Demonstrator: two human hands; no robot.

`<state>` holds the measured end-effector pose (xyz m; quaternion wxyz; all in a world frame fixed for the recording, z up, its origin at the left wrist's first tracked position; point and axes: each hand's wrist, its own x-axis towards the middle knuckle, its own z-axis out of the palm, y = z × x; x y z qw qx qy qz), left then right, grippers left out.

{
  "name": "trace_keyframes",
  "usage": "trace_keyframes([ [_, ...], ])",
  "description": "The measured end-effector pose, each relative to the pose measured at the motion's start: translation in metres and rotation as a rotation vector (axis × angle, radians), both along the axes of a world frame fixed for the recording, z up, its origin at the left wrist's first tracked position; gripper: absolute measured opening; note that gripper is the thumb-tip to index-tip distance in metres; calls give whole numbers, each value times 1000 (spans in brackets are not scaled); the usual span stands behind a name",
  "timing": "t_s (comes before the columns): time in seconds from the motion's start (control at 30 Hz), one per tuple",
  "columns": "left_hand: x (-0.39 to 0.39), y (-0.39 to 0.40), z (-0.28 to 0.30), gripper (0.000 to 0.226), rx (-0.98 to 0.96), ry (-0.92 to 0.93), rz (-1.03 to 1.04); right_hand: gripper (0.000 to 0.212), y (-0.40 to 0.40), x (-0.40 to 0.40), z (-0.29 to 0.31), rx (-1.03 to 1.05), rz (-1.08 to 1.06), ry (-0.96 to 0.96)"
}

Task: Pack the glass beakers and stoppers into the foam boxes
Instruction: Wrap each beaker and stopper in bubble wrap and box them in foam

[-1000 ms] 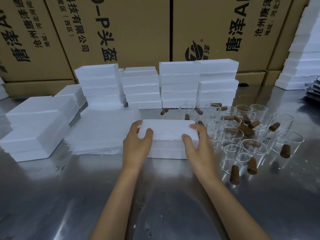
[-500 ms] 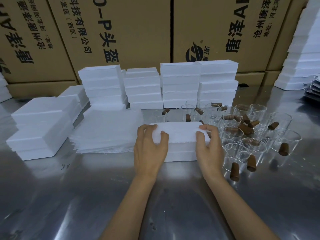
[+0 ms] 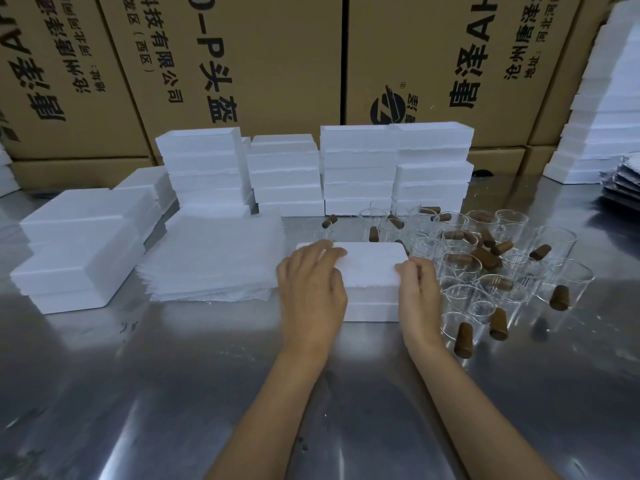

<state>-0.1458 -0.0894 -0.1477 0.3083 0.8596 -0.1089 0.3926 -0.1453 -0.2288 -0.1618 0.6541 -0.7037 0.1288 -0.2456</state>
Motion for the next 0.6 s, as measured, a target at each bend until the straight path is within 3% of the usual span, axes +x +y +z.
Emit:
trace_keyframes([
  [0.13, -15, -3, 6, 20, 259, -25, 104, 24, 1, -4, 2, -30, 9, -28],
  [0.3, -49, -12, 9, 47, 472, 204, 243, 21, 5, -11, 0, -66, 104, -108],
  [0.47, -64, -16, 22, 77, 429, 386, 303, 48, 9, -22, 1, 17, 293, -58],
  [0.6, -63, -8, 18, 61, 546, 390, 276, 61, 15, -20, 5, 181, 464, 68],
])
